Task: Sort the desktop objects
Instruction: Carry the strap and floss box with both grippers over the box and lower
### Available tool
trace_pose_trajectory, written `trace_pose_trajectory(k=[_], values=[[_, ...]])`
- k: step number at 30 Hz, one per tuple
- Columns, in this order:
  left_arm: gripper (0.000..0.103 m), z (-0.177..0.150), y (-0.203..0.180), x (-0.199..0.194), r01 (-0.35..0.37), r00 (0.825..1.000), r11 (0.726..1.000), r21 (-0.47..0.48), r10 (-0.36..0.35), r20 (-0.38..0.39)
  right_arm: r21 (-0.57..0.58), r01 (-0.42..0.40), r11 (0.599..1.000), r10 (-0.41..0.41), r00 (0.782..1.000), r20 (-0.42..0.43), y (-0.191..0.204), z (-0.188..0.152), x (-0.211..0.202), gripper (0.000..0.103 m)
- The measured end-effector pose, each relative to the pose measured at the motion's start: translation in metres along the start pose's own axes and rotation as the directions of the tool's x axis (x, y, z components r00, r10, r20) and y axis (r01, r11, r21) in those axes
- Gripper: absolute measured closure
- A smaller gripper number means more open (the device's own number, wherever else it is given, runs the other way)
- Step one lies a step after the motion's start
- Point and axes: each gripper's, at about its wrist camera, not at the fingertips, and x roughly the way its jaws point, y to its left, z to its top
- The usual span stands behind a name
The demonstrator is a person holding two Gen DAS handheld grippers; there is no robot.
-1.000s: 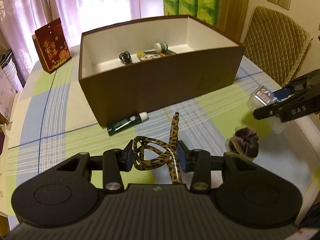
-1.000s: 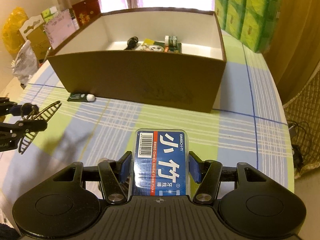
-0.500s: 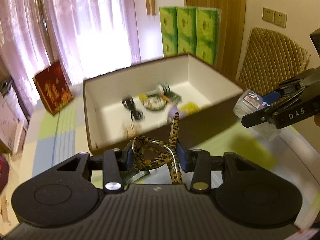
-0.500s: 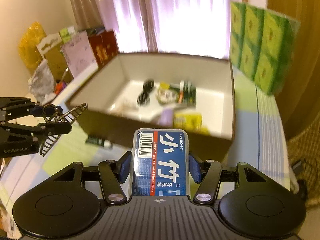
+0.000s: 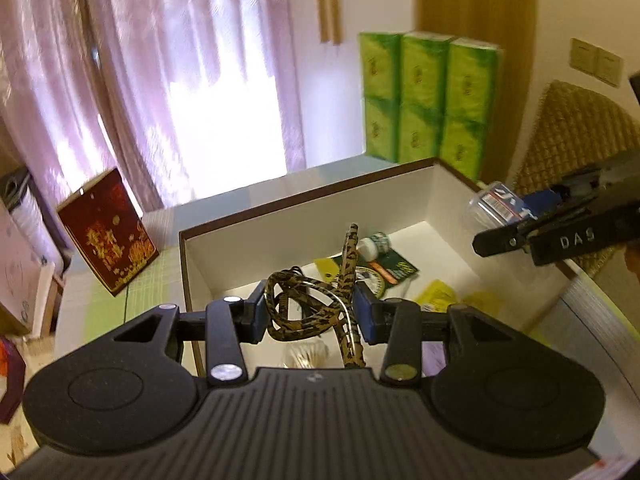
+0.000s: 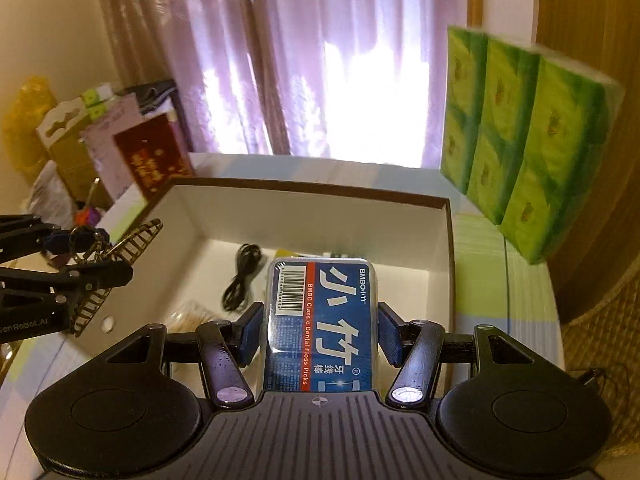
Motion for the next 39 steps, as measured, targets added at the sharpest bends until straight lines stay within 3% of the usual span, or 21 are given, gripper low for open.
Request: trace_pose_trajectory(k=[5, 11, 20, 23, 30, 32, 34, 35, 39], values=[[0.065, 0.012, 0.014, 0.045, -0.021, 0.997, 0.999, -0.028, 0.019, -0.069, 0.049, 0.041, 0.998, -0.037, 0.996, -0.076, -0.012, 0.013, 0.044, 0.047], [0.065, 0.019, 0.023, 0.087, -0.059, 0.991, 0.998, -0.012, 0.057, -0.122, -0.005, 0.124, 0.992, -0.124, 0.985, -0.123, -0.022, 0.02, 0.082, 0.047], [0.065, 0.014, 0.021, 0.14, -0.109, 0.974, 0.989, 0.096, 0.126, -0.187, -0.236, 0.237, 0.943, -0.265, 0.959, -0.096, -0.011, 0.021, 0.115, 0.047], [0.065, 0.01, 0.017, 0.152, -0.125, 0.967, 0.981, 0.147, 0.153, -0.204, -0.284, 0.246, 0.927, -0.279, 0.957, -0.083, -0.011, 0.019, 0.121, 0.047], [0.065, 0.01, 0.021, 0.166, -0.134, 0.956, 0.977, 0.167, 0.172, -0.238, -0.343, 0.255, 0.904, -0.291, 0.955, -0.058, -0.009, 0.018, 0.128, 0.047], [0.065, 0.01, 0.022, 0.166, -0.137, 0.956, 0.977, 0.163, 0.174, -0.236, -0.342, 0.241, 0.908, -0.276, 0.959, -0.056, -0.01, 0.021, 0.128, 0.045], [0.053, 0.011, 0.022, 0.166, -0.143, 0.955, 0.976, 0.167, 0.18, -0.237, -0.342, 0.242, 0.908, -0.273, 0.961, -0.045, -0.01, 0.022, 0.127, 0.025], [0.05, 0.011, 0.022, 0.166, -0.143, 0.954, 0.976, 0.167, 0.181, -0.238, -0.344, 0.245, 0.906, -0.272, 0.962, -0.033, -0.01, 0.022, 0.124, 0.02], [0.045, 0.012, 0.022, 0.158, -0.132, 0.96, 0.978, 0.163, 0.168, -0.226, -0.347, 0.22, 0.912, -0.239, 0.971, -0.012, -0.01, 0.021, 0.114, 0.019]])
